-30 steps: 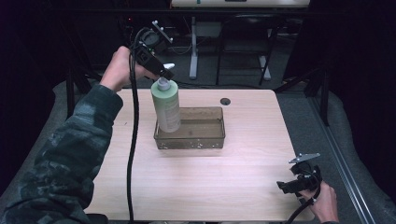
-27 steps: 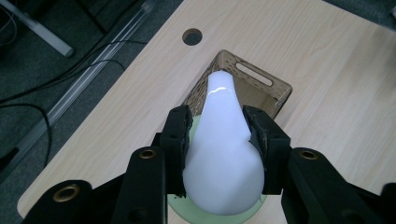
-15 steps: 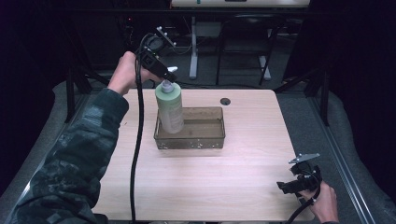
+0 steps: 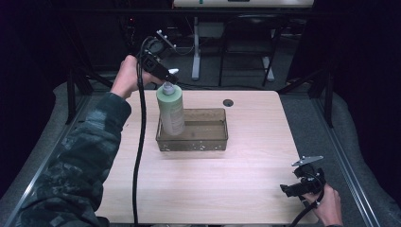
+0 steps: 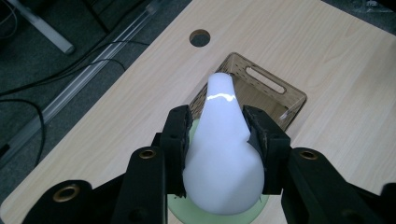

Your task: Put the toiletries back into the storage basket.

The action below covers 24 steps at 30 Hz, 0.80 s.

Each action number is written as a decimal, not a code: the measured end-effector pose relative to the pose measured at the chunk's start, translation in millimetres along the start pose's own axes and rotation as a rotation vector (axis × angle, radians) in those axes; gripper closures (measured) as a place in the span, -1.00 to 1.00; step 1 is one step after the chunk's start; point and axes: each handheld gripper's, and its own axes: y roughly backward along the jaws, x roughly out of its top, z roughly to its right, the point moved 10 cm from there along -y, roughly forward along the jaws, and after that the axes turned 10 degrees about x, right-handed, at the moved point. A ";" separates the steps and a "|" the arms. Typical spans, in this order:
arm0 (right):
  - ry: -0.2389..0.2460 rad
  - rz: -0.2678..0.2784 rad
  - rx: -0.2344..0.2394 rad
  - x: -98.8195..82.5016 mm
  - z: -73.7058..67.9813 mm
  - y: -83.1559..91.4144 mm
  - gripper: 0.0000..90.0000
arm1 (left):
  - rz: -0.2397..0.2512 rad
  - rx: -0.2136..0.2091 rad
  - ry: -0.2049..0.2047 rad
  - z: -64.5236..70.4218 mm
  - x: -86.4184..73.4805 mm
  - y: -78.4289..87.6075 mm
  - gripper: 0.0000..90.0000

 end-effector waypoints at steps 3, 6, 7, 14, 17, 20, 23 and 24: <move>-0.002 0.000 0.001 0.2 -0.6 -0.2 -1.00 | 0.008 0.003 0.007 -0.4 -0.8 -2.0 0.40; -0.001 -0.002 -0.001 0.3 -1.0 -0.3 -1.00 | 0.009 0.007 0.012 -1.2 -2.4 -4.8 0.40; -0.001 -0.003 -0.001 0.3 -1.1 -0.3 -1.00 | 0.005 0.004 0.013 -0.7 -3.4 -6.2 0.40; 0.003 -0.002 -0.007 0.2 -0.1 0.3 -1.00 | 0.006 -0.002 0.024 -0.1 -8.7 -14.8 0.40; 0.001 0.000 -0.005 0.7 -0.8 0.6 -1.00 | 0.001 -0.009 0.027 1.2 -12.4 -19.8 0.40; 0.003 0.002 -0.005 0.9 -1.1 1.0 -1.00 | 0.000 -0.012 0.028 3.0 -16.2 -24.4 0.40; 0.003 0.001 -0.005 0.8 -1.1 0.6 -1.00 | 0.000 -0.015 0.032 2.9 -19.4 -28.2 0.40; 0.003 0.002 -0.005 0.8 -1.1 0.5 -1.00 | 0.000 -0.016 0.033 2.8 -20.1 -29.1 0.40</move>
